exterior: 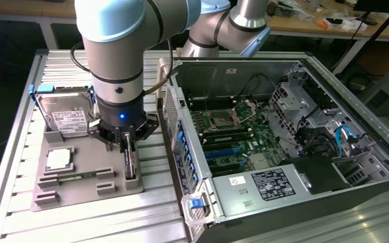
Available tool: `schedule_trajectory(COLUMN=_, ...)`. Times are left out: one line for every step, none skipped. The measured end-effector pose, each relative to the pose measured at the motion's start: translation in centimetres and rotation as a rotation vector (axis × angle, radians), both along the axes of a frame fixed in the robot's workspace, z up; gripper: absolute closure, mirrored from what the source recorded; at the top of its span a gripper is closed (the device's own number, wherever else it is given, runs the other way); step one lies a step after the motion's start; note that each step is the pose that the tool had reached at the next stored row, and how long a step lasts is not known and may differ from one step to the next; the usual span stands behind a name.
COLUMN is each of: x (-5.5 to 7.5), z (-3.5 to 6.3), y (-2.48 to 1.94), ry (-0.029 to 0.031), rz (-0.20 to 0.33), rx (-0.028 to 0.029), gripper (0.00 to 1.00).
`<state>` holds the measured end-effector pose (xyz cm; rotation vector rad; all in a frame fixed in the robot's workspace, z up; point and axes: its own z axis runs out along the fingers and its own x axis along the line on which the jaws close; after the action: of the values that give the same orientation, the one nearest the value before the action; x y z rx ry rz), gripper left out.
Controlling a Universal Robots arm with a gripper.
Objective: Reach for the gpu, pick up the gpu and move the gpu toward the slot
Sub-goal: 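Pick up the gpu and move the gpu toward the slot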
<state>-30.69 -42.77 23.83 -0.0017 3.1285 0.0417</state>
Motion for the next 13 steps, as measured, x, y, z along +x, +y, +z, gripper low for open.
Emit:
schedule_trajectory(x=0.0, z=0.0, y=0.0, ry=-0.0001, rz=0.0, rx=-0.0003, gripper=0.73)
schedule_trajectory(x=0.0, z=0.0, y=0.0, ry=0.0, rz=0.0, rx=-0.0004, gripper=0.73)
schedule_trajectory(x=0.0, z=-0.01, y=0.0, ry=-0.0001, rz=0.0, rx=-0.0003, gripper=0.73)
schedule_trajectory(x=0.0, z=0.02, y=0.0, ry=-0.0002, rz=0.0, rx=-0.0003, gripper=0.73)
schedule_trajectory(x=0.0, z=0.07, y=0.01, ry=-0.0007, rz=0.0, rx=0.0001, gripper=0.73)
schedule_trajectory(x=0.0, z=0.23, y=0.01, ry=-0.0008, rz=0.0, rx=0.0001, gripper=0.73)
schedule_trajectory(x=0.0, z=0.49, y=0.0, ry=-0.0003, rz=0.0, rx=-0.0004, gripper=0.73)
schedule_trajectory(x=0.0, z=0.75, y=0.0, ry=-0.0001, rz=0.0, rx=-0.0006, gripper=0.73)
schedule_trajectory(x=0.0, z=0.95, y=0.0, ry=-0.0003, rz=0.0, rx=-0.0005, gripper=0.73)
schedule_trajectory(x=0.0, z=1.17, y=0.0, ry=-0.0003, rz=0.0, rx=-0.0004, gripper=0.73)
schedule_trajectory(x=0.0, z=1.44, y=0.0, ry=-0.0002, rz=0.0, rx=-0.0005, gripper=0.73)
schedule_trajectory(x=0.0, z=1.72, y=0.0, ry=-0.0001, rz=0.0, rx=-0.0006, gripper=0.73)
schedule_trajectory(x=0.0, z=2.01, y=0.0, ry=-0.0003, rz=0.0, rx=-0.0005, gripper=0.73)
